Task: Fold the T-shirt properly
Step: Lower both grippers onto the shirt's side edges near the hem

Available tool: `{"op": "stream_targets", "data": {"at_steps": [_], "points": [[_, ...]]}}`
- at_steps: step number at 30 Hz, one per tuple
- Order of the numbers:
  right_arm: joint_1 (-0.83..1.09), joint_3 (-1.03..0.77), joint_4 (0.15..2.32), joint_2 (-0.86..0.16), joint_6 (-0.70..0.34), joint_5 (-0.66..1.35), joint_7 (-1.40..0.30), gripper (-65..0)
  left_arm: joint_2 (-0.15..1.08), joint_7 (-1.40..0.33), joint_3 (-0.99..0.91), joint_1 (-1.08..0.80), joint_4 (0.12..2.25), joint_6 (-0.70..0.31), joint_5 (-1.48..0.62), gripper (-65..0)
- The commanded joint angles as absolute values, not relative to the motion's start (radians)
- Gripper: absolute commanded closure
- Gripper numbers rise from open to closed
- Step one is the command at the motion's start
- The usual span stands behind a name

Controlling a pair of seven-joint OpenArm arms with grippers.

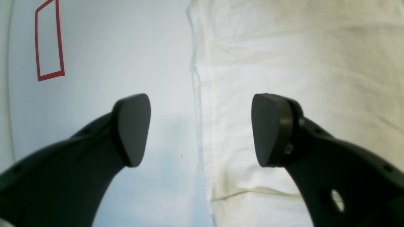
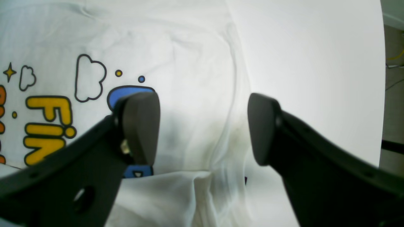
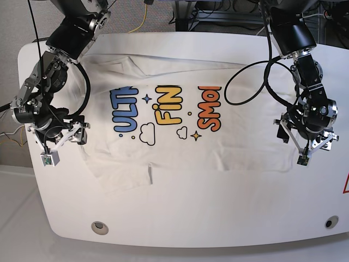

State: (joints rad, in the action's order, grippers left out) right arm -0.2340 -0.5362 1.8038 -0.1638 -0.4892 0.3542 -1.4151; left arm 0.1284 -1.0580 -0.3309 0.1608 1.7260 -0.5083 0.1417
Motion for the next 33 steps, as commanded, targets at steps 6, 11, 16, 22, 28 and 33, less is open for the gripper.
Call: {"op": "stream_targets", "data": {"at_steps": [6, 11, 16, 22, 28, 33], "points": [[-0.283, -0.536, 1.552, -0.203, -0.47, 0.349, -1.188, -42.0, 0.146, -1.02, -0.322, 0.199, 1.752, -0.497, 0.13, -46.0], [-0.286, -0.532, 1.501, -0.218, -0.467, 0.348, -1.144, -42.0, 0.148, -1.009, -0.321, 0.201, 1.753, -0.495, 0.131, -46.0], [-0.289, -0.536, 1.471, -0.221, -0.464, 0.345, -1.126, -42.1, 0.146, -1.003, -0.326, 0.189, 1.754, -0.488, 0.131, -46.3], [-0.296, -0.537, 1.419, -0.237, -0.463, 0.344, -1.109, -42.1, 0.147, -0.996, -0.324, 0.191, 1.756, -0.483, 0.133, -46.4], [-0.309, -0.541, 1.337, -0.264, -0.467, 0.346, -1.103, -42.3, 0.143, -0.998, -0.325, 0.185, 1.779, -0.48, 0.138, -47.0], [-0.315, -0.544, 1.283, -0.278, -0.472, 0.345, -1.09, -42.4, 0.144, -0.998, -0.324, 0.183, 1.782, -0.48, 0.139, -47.0]]}}
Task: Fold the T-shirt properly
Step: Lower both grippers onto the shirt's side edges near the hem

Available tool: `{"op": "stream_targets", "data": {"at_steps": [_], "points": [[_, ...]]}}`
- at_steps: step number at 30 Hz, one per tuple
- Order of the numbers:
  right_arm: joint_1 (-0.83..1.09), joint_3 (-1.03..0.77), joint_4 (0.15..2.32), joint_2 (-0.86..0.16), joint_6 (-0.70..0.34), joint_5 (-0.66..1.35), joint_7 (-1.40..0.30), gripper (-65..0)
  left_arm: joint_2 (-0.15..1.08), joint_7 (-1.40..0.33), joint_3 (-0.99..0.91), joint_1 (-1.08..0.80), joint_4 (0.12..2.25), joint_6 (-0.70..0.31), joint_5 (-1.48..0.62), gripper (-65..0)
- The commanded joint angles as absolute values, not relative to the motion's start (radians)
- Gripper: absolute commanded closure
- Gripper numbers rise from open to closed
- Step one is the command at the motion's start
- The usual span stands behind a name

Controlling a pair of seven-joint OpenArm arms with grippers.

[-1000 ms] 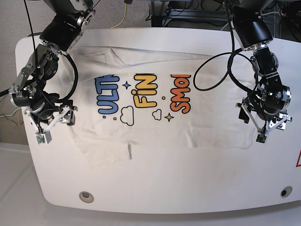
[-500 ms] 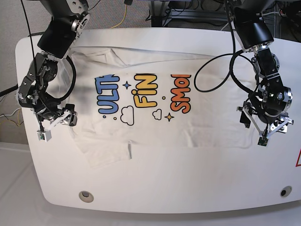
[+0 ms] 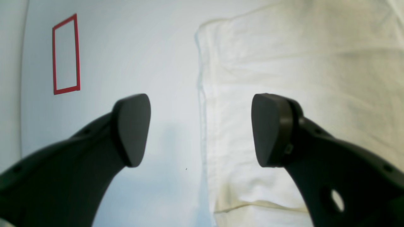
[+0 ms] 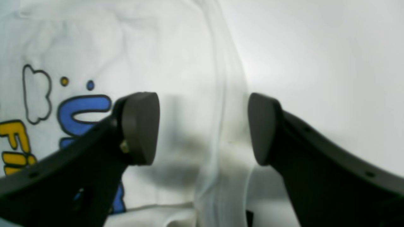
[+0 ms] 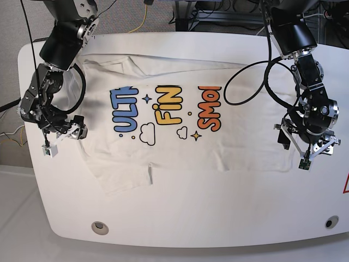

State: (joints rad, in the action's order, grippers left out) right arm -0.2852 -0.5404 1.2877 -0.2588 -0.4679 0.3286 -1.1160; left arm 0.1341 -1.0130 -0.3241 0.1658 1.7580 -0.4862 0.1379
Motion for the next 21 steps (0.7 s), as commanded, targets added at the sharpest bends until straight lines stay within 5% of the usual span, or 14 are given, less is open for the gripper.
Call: {"op": "stream_targets", "data": {"at_steps": [1, 21], "points": [[-0.318, -0.55, 1.269, -0.281, -0.478, 0.347, -1.093, -42.5, 0.146, -0.995, -0.325, 0.184, 1.776, -0.479, 0.135, -47.0], [-0.464, -0.476, 0.855, -0.331, -0.487, 0.343, -0.84, -43.4, 0.208, -0.941, -0.311, 0.239, 1.598, -0.476, 0.088, -47.6]]}}
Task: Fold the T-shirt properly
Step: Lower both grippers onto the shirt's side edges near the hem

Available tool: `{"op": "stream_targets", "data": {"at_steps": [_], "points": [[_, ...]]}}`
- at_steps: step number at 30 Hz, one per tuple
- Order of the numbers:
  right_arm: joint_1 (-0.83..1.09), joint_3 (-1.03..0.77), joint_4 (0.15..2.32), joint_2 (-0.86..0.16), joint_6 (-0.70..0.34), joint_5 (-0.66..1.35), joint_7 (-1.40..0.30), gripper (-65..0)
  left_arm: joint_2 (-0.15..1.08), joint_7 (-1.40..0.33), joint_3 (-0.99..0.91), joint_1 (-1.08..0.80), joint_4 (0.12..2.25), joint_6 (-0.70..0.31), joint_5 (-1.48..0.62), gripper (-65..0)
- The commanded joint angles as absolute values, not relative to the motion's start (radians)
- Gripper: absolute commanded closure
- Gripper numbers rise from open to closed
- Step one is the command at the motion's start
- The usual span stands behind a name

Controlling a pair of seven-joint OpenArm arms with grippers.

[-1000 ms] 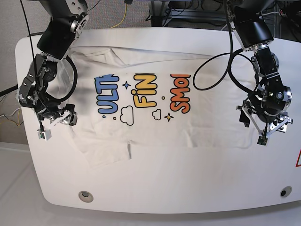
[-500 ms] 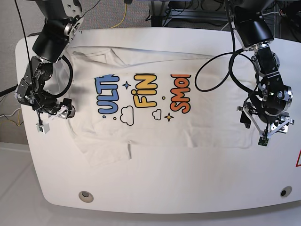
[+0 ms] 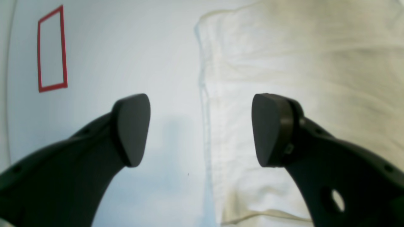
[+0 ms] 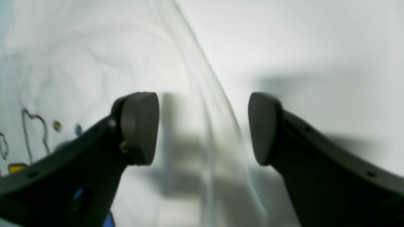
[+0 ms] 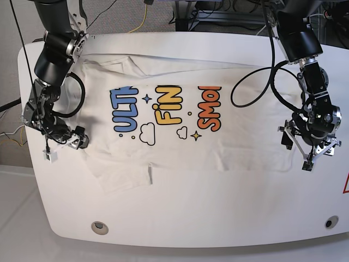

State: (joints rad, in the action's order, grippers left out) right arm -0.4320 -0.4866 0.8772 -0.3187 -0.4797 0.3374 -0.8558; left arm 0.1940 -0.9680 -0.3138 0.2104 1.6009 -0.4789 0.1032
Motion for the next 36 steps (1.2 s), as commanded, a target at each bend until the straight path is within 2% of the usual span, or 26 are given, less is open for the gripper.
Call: {"op": "stream_targets", "data": {"at_steps": [1, 11, 19, 33, 35, 36], "points": [[-0.472, -0.465, 0.838, -0.332, -0.488, 0.342, -0.828, -43.5, 0.208, -0.94, -0.309, 0.243, 1.589, -0.476, 0.086, -47.6], [-0.491, -0.402, 0.722, -0.312, -0.504, 0.33, -0.762, -44.0, 0.191, -0.95, -0.322, 0.22, 1.628, -0.479, 0.083, -47.9], [-0.438, -0.421, 0.749, -0.31, -0.512, 0.346, -0.826, -39.0, 0.187, -0.957, -0.321, 0.21, 1.639, -0.479, 0.086, -48.4], [-0.415, -0.418, 0.779, -0.303, -0.513, 0.353, -0.851, -8.3, 0.188, -0.956, -0.323, 0.213, 1.648, -0.482, 0.084, -48.5], [-0.432, -0.42, 0.781, -0.302, -0.519, 0.351, -0.832, -0.6, 0.2, -0.939, -0.321, 0.222, 1.598, -0.485, 0.064, -48.7], [-0.433, -0.42, 0.781, -0.302, -0.518, 0.35, -0.829, 0.0, 0.204, -0.936, -0.321, 0.226, 1.584, -0.486, 0.059, -48.6]]}}
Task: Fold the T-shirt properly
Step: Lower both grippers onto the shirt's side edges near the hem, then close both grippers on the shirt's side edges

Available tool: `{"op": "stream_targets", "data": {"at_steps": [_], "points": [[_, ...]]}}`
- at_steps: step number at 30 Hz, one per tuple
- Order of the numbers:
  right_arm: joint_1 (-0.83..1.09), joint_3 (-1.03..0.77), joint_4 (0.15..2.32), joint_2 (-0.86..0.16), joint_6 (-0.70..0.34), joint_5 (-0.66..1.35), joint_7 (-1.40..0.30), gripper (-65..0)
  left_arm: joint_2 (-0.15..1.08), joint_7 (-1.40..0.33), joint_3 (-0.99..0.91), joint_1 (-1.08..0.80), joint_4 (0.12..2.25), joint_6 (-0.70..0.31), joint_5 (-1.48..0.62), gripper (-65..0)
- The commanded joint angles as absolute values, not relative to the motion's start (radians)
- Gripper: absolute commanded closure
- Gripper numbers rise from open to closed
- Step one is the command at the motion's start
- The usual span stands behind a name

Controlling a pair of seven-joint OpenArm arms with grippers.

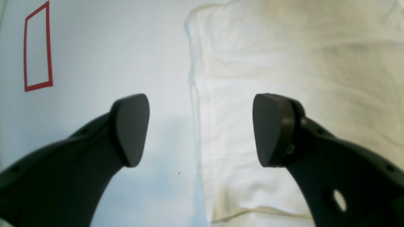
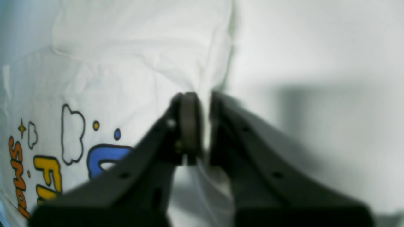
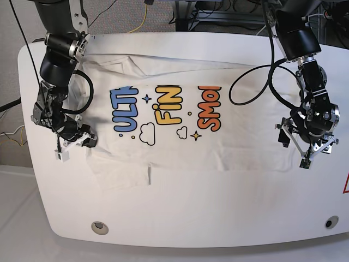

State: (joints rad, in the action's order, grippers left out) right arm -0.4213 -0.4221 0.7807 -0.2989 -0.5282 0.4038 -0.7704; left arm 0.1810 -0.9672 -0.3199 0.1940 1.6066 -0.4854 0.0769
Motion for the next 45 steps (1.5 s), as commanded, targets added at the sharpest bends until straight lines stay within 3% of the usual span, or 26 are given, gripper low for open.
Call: {"op": "stream_targets", "data": {"at_steps": [1, 13, 21, 45], "points": [[-0.435, -0.42, 0.781, -0.302, -0.518, 0.349, -0.826, 0.0, 0.209, -0.932, -0.32, 0.231, 1.57, -0.486, 0.053, -48.6], [-0.444, -0.413, 0.791, -0.304, -0.522, 0.371, -0.803, 0.0, 0.287, -0.845, -0.329, 0.29, 1.309, -0.493, -0.069, -48.1], [-0.449, -0.42, 0.795, -0.305, -0.524, 0.381, -0.794, 0.0, 0.344, -0.774, -0.332, 0.342, 1.103, -0.496, -0.044, -47.8], [-0.454, -0.412, 0.802, -0.308, -0.53, 0.394, -0.789, 0.0, 0.338, -0.653, -0.321, 0.598, 0.586, -0.512, -0.052, -49.7]]}}
